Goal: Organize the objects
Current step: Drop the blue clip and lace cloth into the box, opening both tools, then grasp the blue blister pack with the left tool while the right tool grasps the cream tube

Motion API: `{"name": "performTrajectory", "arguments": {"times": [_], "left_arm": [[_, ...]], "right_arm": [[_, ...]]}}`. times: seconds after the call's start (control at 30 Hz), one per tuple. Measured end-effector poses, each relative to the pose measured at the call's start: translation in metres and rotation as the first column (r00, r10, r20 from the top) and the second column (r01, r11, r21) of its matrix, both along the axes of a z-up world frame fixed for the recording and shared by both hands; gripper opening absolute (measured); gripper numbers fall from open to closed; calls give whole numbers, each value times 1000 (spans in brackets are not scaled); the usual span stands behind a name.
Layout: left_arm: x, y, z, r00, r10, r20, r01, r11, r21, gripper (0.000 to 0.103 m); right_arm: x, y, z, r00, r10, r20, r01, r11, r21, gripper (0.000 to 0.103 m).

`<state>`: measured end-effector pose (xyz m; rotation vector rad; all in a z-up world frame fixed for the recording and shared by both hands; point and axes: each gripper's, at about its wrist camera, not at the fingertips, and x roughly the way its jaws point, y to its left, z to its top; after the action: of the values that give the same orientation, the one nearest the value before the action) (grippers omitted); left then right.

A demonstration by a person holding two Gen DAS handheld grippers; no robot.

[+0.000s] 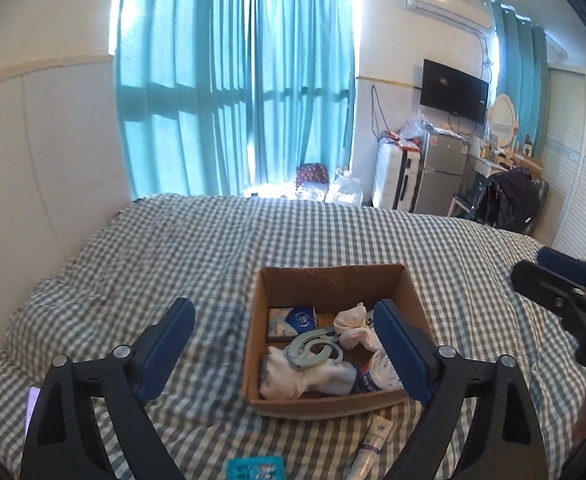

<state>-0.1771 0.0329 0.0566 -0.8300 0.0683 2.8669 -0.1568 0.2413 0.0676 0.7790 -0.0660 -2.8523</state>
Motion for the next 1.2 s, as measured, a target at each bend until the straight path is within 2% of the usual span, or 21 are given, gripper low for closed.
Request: {"name": "performTrajectory", "arguments": {"times": [0.07, 0.2, 0.33, 0.47, 0.63, 0.77, 0.97, 1.2], "left_arm": [[12, -4, 4, 1000, 10, -11, -10, 1000, -9, 101], [35, -12, 8, 999, 25, -32, -26, 1000, -15, 103], [52, -21, 4, 998, 55, -32, -56, 998, -26, 103], [58, -36, -11, 994, 110, -7, -110, 994, -4, 103], [60, -56, -47, 981, 187, 46, -189, 982, 24, 103], [51, -63, -93, 959, 262, 106, -261, 965, -23, 103], [38, -66, -152, 936, 279, 215, -274, 960, -55, 103], [35, -50, -198, 929, 221, 298, -204, 975, -88, 103]], "right_arm": [[15, -2, 6, 1000, -12, -9, 12, 1000, 6, 83], [46, -4, 14, 999, -36, -25, 37, 999, 20, 92], [70, -9, 10, 998, -58, -27, 59, 998, 33, 93], [82, -12, -7, 997, -79, -2, 79, 996, 31, 94], [85, -19, -44, 993, -117, 31, 116, 993, 36, 94], [75, -19, -85, 986, -123, 108, 123, 992, 8, 94], [52, -26, -134, 972, -102, 210, 101, 995, 13, 94], [30, -32, -180, 950, -109, 293, 101, 994, 42, 93]]}}
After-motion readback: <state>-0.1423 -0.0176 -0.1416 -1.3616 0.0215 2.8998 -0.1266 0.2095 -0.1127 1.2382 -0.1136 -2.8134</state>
